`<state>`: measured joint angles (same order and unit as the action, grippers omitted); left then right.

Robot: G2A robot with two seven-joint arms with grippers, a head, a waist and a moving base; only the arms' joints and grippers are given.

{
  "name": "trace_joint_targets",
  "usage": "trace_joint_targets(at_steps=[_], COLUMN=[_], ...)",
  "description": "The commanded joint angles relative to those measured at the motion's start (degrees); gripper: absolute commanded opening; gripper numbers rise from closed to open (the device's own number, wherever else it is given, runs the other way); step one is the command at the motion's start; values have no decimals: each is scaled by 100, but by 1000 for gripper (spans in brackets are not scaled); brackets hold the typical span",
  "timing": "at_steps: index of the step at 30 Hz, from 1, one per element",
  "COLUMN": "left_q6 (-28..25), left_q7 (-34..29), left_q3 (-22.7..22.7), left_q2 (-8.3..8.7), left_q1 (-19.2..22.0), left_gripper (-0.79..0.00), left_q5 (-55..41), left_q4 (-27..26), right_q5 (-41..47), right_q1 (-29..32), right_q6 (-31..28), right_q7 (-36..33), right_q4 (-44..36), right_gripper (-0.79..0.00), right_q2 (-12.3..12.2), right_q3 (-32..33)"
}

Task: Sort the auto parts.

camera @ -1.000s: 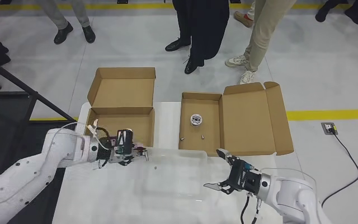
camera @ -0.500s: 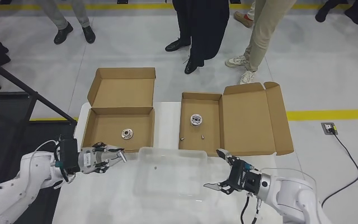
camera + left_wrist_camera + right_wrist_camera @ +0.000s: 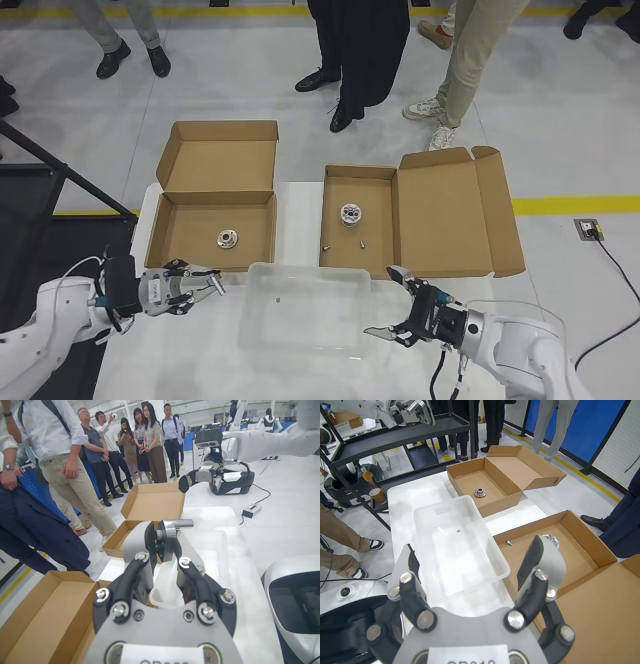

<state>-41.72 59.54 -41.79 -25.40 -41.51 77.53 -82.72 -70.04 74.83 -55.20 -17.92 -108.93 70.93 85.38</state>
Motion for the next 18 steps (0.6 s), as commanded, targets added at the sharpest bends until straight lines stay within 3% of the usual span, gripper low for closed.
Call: trace_joint_targets(at_steps=[1, 8, 18], left_q6=[18, -177, -356], left_q7=[-413, -1543, -3037], left_q3=[-73, -203, 26], left_q2=[-26, -185, -652], left_q1=[34, 341, 1001], left_gripper=[-785, -785, -785], left_q5=[-82, -121, 14], left_q4=[16, 499, 1314], right_q5=[0, 0, 0], right_q1=[0, 0, 0], right_q6=[0, 0, 0], right_q7=[0, 0, 0], right_q4=[0, 0, 0], right_gripper=[0, 0, 0], right_q2=[0, 0, 0], right_q3=[0, 0, 0])
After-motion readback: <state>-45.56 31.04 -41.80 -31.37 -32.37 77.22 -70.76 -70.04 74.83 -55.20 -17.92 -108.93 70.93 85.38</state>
